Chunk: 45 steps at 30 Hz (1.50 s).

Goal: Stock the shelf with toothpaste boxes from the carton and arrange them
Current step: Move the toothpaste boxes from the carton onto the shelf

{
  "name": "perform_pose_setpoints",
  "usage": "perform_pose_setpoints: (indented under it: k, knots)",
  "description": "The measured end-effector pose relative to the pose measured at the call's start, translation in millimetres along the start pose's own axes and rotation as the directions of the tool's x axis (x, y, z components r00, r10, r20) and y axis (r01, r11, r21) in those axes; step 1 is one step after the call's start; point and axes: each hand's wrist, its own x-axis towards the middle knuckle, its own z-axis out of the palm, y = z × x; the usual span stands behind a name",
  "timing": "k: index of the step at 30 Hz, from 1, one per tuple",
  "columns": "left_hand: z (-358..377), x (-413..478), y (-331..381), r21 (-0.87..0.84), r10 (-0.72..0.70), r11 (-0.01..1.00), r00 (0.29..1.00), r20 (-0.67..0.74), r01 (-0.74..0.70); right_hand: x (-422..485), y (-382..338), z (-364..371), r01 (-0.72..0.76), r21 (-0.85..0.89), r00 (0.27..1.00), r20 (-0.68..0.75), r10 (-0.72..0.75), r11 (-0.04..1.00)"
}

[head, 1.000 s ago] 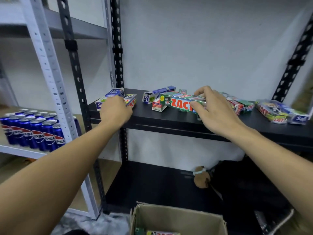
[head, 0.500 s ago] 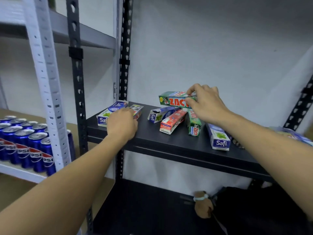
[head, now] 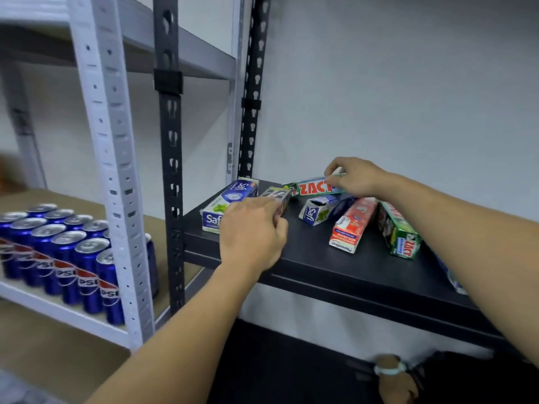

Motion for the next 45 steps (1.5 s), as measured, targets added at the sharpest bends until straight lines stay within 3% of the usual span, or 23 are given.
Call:
perform_pose_setpoints:
  k: [10,16,19,25,37,45]
  knots:
    - [-2,0,3,0.012,-0.026,1.000,0.999,0.035,0.026,41,5,29,0.055,-0.116,0.995,-0.077,-0.065,0.992]
    - [-3,-2,2,0.013,-0.030,0.999,0.999,0.041,0.030,50,10,38,-0.066,-0.180,0.971,-0.237,0.022,0.981]
    - [-3,-2,2,0.005,-0.032,0.999,0.999,0.039,0.032,52,12,40,-0.091,-0.090,0.953,-0.297,0.061,0.992]
    - [-2,-1,2,0.010,-0.023,1.000,0.999,0.041,0.023,54,21,42,-0.072,-0.054,0.993,-0.101,0.066,0.996]
    - [-2,-1,3,0.015,-0.030,0.999,0.998,0.054,0.029,52,27,43,-0.107,0.141,0.985,-0.118,0.124,0.984]
    - [-6,2,2,0.050,0.022,0.998,0.994,0.104,-0.028,9,25,26,-0.048,0.139,0.981,-0.182,0.073,0.989]
